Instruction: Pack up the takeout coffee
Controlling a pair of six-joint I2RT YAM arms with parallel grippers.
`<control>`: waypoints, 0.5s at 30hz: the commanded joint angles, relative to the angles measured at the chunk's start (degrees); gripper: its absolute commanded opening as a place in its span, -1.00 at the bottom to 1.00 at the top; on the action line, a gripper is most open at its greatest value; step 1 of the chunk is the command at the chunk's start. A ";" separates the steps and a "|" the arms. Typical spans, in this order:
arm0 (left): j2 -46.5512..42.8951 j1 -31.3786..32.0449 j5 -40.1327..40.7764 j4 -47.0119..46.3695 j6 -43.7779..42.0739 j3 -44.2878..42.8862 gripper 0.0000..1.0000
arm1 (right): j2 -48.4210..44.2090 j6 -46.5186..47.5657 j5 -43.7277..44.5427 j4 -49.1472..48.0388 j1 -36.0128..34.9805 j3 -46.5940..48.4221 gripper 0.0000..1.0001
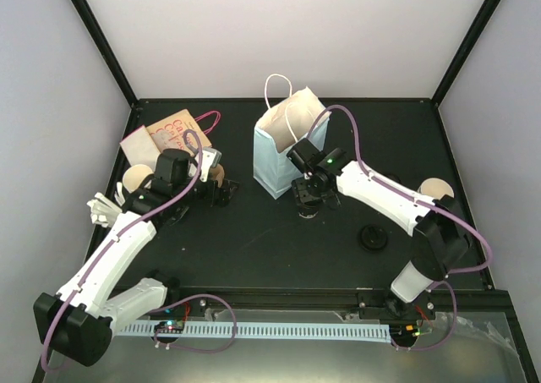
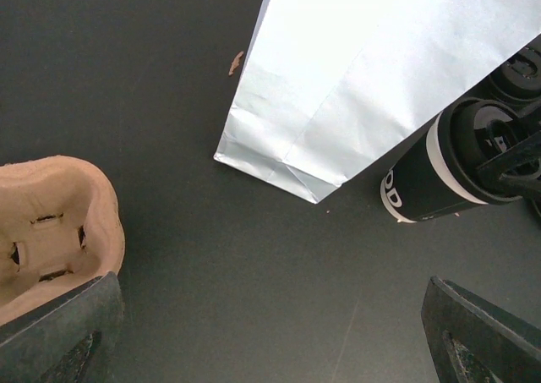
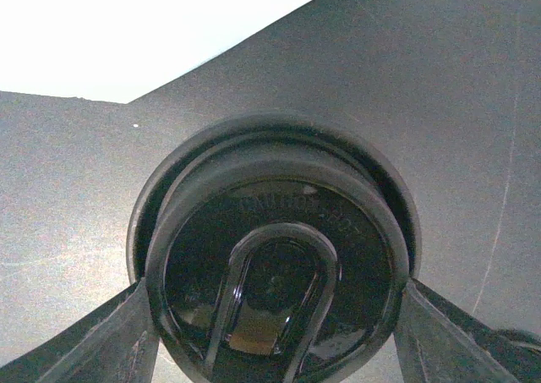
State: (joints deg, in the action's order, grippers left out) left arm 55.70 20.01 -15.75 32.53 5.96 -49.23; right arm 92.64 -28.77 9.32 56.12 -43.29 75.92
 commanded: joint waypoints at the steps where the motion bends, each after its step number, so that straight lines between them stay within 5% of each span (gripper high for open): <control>1: 0.34 0.29 -1.28 -1.06 -1.12 -0.36 0.97 | 2.73 0.90 -0.77 1.56 0.29 1.50 0.38; 10: 0.40 0.29 -6.10 -1.74 -1.79 -0.22 0.98 | 4.73 2.79 -5.52 3.25 0.24 -0.42 0.29; 15: 2.17 0.38 -16.26 -5.83 4.11 0.51 0.97 | 2.33 5.49 -10.21 4.85 0.16 -1.20 0.29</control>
State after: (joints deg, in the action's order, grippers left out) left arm 56.18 20.01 -22.48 31.79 6.02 -49.21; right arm 94.26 -25.78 7.62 57.17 -42.92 77.14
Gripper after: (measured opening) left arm 0.988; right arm 0.722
